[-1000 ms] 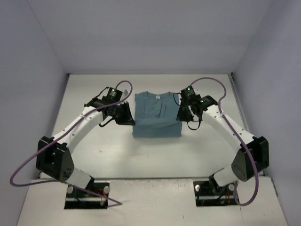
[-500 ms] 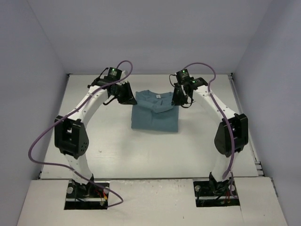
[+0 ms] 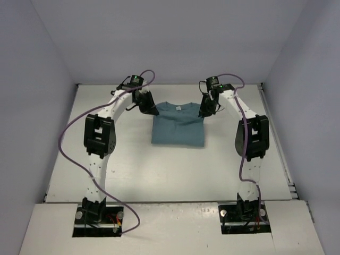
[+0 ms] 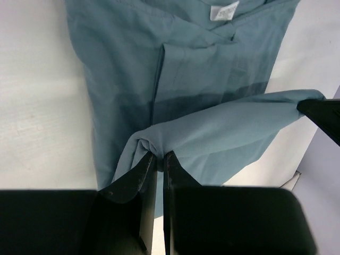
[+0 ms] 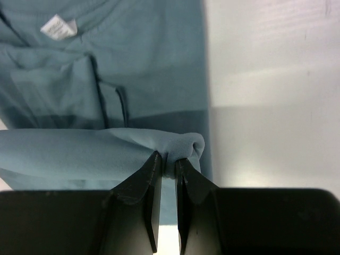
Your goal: Fold and stack the t-shirts
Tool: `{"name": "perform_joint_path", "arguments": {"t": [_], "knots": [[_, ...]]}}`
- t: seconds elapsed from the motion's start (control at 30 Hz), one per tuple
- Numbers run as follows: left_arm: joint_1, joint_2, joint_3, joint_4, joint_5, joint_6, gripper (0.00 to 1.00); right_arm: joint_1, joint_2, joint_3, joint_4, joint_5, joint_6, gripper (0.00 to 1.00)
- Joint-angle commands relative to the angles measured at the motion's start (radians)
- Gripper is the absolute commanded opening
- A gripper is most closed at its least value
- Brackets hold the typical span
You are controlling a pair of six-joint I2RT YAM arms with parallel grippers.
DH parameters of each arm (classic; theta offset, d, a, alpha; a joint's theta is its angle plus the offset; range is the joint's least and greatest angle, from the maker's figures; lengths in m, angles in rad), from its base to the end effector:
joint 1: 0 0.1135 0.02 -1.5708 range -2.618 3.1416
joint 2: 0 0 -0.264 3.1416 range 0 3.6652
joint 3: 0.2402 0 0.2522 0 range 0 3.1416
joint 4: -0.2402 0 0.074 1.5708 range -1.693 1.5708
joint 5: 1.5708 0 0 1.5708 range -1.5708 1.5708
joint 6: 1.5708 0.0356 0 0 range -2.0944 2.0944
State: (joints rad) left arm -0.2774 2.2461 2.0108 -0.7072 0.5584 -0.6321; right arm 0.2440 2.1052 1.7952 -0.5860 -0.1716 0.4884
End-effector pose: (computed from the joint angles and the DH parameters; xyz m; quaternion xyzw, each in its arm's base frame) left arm 0.4743 -0.1547 0.2365 -0.0775 0.9149 -0.3659 0.1517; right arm 0.4587 0.1205 0.2379 0.0865 0.9366 0.1936 0.2790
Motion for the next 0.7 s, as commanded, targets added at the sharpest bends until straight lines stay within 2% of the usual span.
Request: {"name": "perform_joint_path", "arguments": {"t": [0.0, 0.2, 0.27, 0.37, 0.4, 0.47, 0.5, 0.6, 0.67], "knots": [[0.026, 0.009, 0.155, 0.019, 0.031, 0.002, 0.0, -0.036, 0.068, 0.151, 0.005, -0.045, -0.025, 0.02], [0.036, 0.09, 0.25, 0.022, 0.025, -0.012, 0.0, -0.067, 0.235, 0.392, 0.005, -0.118, -0.025, 0.07], [0.04, 0.109, 0.277, 0.021, 0.018, -0.018, 0.0, -0.07, 0.291, 0.487, 0.006, -0.136, -0.029, 0.19], [0.046, 0.124, 0.289, 0.021, 0.017, -0.022, 0.03, -0.073, 0.35, 0.569, 0.01, -0.15, -0.037, 0.48], [0.049, 0.124, 0.288, 0.025, 0.017, -0.023, 0.09, -0.074, 0.366, 0.595, 0.013, -0.152, -0.045, 0.54], [0.058, 0.113, 0.276, 0.045, 0.011, -0.029, 0.3, -0.074, 0.374, 0.619, 0.028, -0.14, -0.065, 0.58], [0.064, 0.092, 0.251, 0.058, 0.003, -0.042, 0.44, -0.075, 0.371, 0.628, 0.035, -0.134, -0.075, 0.59], [0.103, 0.038, 0.193, 0.144, -0.022, -0.071, 0.56, -0.084, 0.335, 0.633, 0.064, -0.109, -0.106, 0.6], [0.127, -0.05, 0.121, 0.215, -0.049, -0.081, 0.57, -0.086, 0.297, 0.627, 0.072, -0.092, -0.144, 0.6]]}}
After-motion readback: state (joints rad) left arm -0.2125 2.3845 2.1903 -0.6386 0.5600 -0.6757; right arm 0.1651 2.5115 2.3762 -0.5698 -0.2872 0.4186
